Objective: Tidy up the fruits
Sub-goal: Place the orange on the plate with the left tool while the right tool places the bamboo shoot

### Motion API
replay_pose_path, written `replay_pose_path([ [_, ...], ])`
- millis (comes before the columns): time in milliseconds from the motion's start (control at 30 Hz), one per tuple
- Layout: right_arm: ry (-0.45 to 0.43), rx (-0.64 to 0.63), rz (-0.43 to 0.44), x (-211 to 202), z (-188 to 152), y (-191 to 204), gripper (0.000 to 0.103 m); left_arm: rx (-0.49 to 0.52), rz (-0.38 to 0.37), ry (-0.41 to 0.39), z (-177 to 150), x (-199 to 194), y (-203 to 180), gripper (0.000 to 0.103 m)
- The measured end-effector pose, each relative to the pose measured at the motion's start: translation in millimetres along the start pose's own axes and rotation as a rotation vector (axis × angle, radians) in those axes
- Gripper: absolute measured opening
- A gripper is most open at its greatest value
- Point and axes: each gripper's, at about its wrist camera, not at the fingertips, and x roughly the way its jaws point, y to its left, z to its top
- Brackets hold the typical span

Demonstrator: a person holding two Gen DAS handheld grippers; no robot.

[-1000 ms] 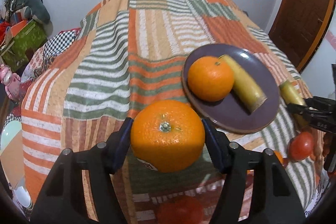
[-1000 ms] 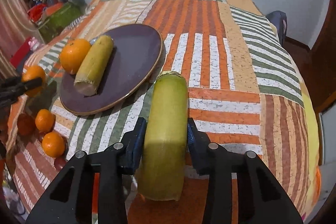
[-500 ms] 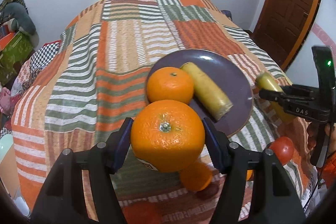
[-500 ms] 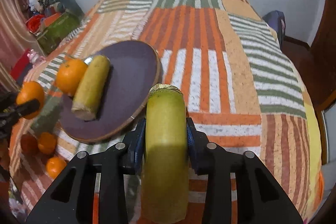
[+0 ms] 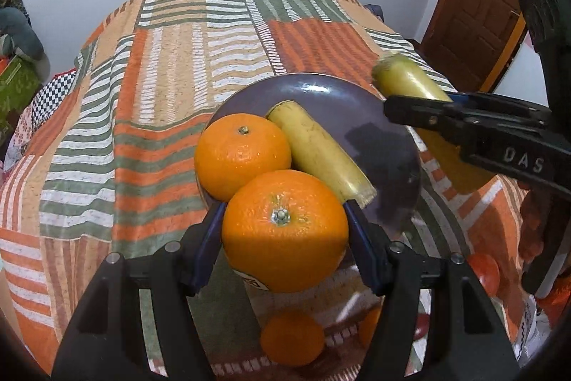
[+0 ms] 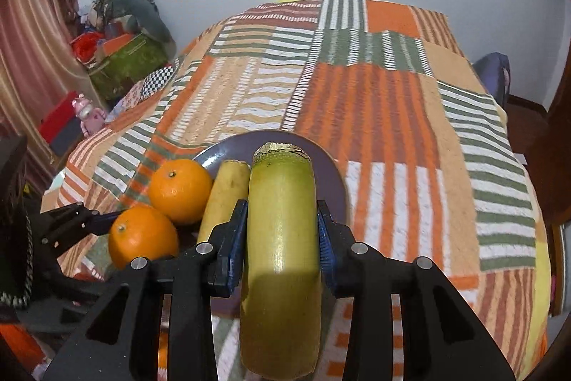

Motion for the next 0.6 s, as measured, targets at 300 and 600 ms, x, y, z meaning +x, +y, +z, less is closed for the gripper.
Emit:
replay_pose_path([
  [300, 0.07, 0.031, -0.01, 39.7, 14.1, -3.5, 0.033, 0.019, -0.017, 0.025, 4.7, 13.7, -2.5, 0.065],
  [600, 0.125, 0.008, -0.019, 50.1, 15.6, -4.5, 0.033, 0.01, -0.033, 0.054, 8.0, 17.2, 0.8, 0.066],
])
